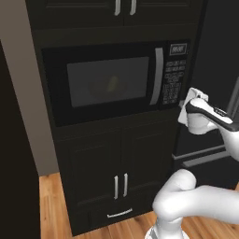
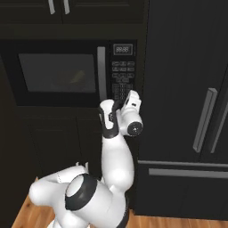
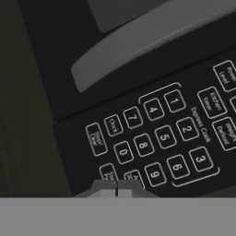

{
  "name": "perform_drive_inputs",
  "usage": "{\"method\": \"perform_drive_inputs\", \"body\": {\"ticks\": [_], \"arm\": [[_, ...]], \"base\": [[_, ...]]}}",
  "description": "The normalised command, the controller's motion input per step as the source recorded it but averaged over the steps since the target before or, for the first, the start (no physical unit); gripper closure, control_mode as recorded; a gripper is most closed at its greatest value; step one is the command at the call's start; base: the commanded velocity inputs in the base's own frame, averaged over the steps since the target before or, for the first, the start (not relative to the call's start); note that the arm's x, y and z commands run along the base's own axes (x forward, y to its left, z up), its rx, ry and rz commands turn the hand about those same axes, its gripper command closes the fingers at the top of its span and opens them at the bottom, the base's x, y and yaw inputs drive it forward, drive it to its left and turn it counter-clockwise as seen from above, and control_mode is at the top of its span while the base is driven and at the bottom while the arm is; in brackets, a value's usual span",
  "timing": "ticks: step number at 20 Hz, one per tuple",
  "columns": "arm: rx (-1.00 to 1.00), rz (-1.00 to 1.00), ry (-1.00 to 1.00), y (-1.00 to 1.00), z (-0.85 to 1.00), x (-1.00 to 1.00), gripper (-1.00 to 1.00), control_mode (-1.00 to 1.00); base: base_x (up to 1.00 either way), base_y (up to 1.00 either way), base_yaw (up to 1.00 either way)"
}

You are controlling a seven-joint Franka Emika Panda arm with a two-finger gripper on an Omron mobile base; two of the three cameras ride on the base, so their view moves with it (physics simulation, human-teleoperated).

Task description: Pick the corn from the sink and place it in the bowl. Then pick the bowl and place it in the microwave. Then close the microwave door and press the start button.

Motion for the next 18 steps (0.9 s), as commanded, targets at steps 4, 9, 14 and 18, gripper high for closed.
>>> {"method": "perform_drive_inputs", "body": {"ticks": [4,9,14,18], "arm": [[0.0,-0.09,0.0,0.0,-0.07,0.2,1.0,-1.0],[0.0,-0.09,0.0,0.0,-0.04,0.26,1.0,-1.0],[0.0,-0.07,0.0,0.0,-0.08,0.31,1.0,-1.0],[0.0,-0.05,0.02,-0.04,-0.02,0.37,1.0,-1.0]], "base": [[0.0,0.0,0.0],[0.0,0.0,0.0],[0.0,0.0,0.0],[0.0,0.0,0.0]]}}
